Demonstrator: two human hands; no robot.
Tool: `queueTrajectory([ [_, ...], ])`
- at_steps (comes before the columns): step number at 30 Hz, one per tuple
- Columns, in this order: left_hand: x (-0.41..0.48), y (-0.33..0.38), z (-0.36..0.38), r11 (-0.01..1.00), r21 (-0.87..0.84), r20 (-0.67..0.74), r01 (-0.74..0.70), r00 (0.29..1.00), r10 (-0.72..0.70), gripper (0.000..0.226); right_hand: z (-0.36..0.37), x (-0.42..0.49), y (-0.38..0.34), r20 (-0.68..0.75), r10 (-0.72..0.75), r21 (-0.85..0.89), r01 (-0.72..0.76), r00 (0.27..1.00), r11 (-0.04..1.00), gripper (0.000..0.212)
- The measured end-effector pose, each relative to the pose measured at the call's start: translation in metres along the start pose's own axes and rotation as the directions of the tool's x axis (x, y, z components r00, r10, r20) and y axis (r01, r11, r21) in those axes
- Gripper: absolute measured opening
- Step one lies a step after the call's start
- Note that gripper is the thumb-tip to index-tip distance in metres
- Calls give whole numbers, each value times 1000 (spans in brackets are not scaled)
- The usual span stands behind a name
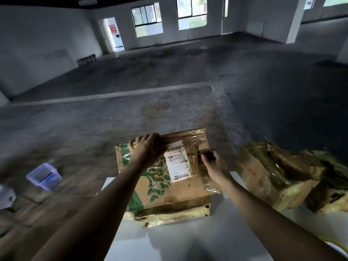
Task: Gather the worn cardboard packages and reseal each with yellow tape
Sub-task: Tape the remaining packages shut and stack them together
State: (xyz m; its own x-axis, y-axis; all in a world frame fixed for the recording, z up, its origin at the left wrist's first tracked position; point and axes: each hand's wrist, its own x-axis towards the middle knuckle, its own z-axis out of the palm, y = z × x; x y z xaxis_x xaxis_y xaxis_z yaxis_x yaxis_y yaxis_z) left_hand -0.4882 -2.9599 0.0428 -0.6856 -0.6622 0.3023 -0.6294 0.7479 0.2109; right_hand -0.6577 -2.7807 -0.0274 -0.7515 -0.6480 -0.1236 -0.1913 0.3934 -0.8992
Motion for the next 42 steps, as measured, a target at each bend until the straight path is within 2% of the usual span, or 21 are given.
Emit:
queueTrajectory([
  [3,-15,-38,-6,978,-11,-18,206,978,-206,64,5,2,1,1,14,21,-14,1000,1000,56],
  [5,-23,-56,-7,946,-111,-8,305,951,-308,70,8,3,2,-8,0,42,0,1000,999,52],
  [7,-31,-66,-3,904,-263,-15,338,935,-354,82,10,5,2,-18,4,89,-2,1000,996,45],
  [9,-40,-74,5,813,-435,45,388,911,-410,104,12,6,0,-43,28,117,-22,999,993,41],
  [11,-49,-79,17,676,-531,183,511,848,-497,118,14,8,-1,-100,47,152,-32,994,988,42],
  [12,-54,-81,24,629,-523,236,575,807,-541,116,15,9,0,-121,46,159,-26,992,987,42],
  [14,-63,-81,35,593,-493,260,637,758,-598,91,19,10,3,-125,21,144,-3,992,990,40],
  [15,-65,-81,40,594,-488,261,640,756,-600,78,21,11,6,-115,19,126,-5,993,992,39],
  [17,-63,-81,42,617,-466,273,634,766,-582,66,22,12,8,-99,35,93,-26,994,995,40],
  [20,-59,-81,38,646,-423,269,635,769,-580,67,18,17,-4,-64,37,9,-37,997,999,46],
  [24,-62,-90,38,648,-342,293,681,732,-615,70,20,19,-14,28,16,-157,-12,999,988,56],
  [27,-69,-100,42,662,-274,327,697,715,-618,64,31,14,-9,113,26,-266,5,993,964,56],
  [30,-73,-96,38,680,-243,322,692,719,-616,59,33,5,-13,111,-17,-309,50,994,950,50],
  [33,-71,-81,29,775,-191,195,602,797,-571,60,26,-4,-16,75,-25,-300,47,997,953,47],
  [36,-68,-61,27,875,-234,66,423,905,-419,47,18,-18,-13,45,-19,-307,32,999,951,48],
  [38,-68,-48,34,924,-264,34,277,960,-278,41,9,-36,-15,-26,-20,-373,9,999,928,49],
  [42,-75,-7,48,916,-388,64,101,995,-82,38,-15,-68,-2,-136,16,-420,-72,991,905,51],
])
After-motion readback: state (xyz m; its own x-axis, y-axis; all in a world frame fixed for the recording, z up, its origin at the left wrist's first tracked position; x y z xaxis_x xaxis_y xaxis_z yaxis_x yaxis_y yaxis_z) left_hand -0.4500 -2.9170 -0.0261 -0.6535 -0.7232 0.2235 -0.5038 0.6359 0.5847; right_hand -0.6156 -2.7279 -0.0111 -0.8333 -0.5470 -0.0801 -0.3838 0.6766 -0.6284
